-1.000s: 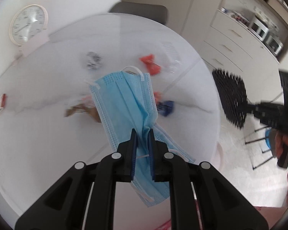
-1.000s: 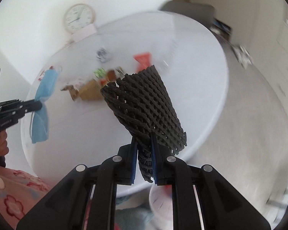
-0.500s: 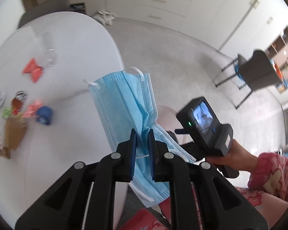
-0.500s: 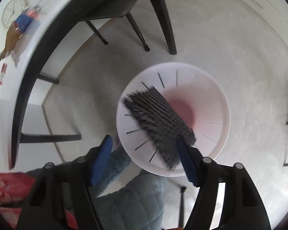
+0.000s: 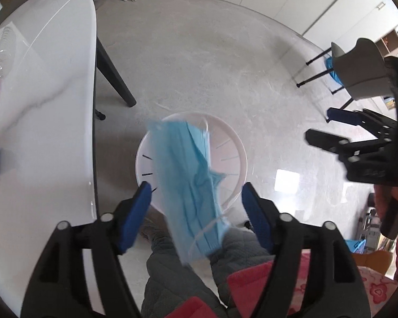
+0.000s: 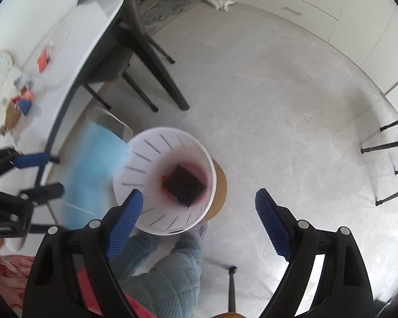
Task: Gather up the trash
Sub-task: 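Drop the foam sleeve with the right tool while the left tool drops the mask into the wastebasket, then grasp the blue crumpled wrapper with the right tool while the left tool grasps the printed snack bag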
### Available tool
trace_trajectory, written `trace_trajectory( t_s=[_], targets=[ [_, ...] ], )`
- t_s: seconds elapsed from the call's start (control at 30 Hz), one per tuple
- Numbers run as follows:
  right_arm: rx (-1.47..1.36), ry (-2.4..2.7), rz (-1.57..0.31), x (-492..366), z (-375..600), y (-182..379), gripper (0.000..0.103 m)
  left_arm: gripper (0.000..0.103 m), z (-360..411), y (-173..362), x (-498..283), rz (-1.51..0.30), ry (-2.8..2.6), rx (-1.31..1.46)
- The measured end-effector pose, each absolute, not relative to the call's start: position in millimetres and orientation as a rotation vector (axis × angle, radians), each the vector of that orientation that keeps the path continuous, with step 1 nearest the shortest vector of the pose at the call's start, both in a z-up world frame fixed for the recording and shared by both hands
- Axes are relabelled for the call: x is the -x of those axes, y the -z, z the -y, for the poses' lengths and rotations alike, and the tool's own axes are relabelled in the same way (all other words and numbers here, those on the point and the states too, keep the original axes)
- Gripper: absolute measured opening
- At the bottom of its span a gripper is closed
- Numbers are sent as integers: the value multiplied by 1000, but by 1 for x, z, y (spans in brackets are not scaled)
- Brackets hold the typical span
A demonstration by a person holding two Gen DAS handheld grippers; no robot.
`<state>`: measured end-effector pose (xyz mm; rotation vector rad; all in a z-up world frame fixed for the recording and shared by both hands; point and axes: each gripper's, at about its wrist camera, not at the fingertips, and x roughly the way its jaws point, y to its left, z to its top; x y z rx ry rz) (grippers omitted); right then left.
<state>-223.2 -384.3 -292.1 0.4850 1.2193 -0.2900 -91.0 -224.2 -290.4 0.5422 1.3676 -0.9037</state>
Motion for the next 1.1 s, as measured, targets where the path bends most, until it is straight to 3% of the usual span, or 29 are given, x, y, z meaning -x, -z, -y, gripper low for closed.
trace_trajectory(
  t_s=[0.13, 0.3, 0.4, 0.63, 0.83, 1.1],
  targets=[
    [-517, 317, -1150, 228, 402, 268, 86, 77, 222, 281, 88, -1363, 885, -493],
    [-500, 318, -1074, 225, 401, 220, 87, 89, 204, 228, 71, -1239, 804, -414],
    [-459, 303, -1011, 214, 388, 188, 97, 95, 177, 194, 56, -1168, 718, -353],
    [-376, 183, -907, 166, 335, 140, 100, 95, 77, 139, 20, -1045, 478, -217],
    [-281, 36, -937, 111, 268, 150, 100, 95, -2, 136, -5, -1018, 334, -169],
    [-89, -248, -1028, 24, 145, 204, 99, 95, -67, 156, -27, -1019, 286, -206]
  ],
)
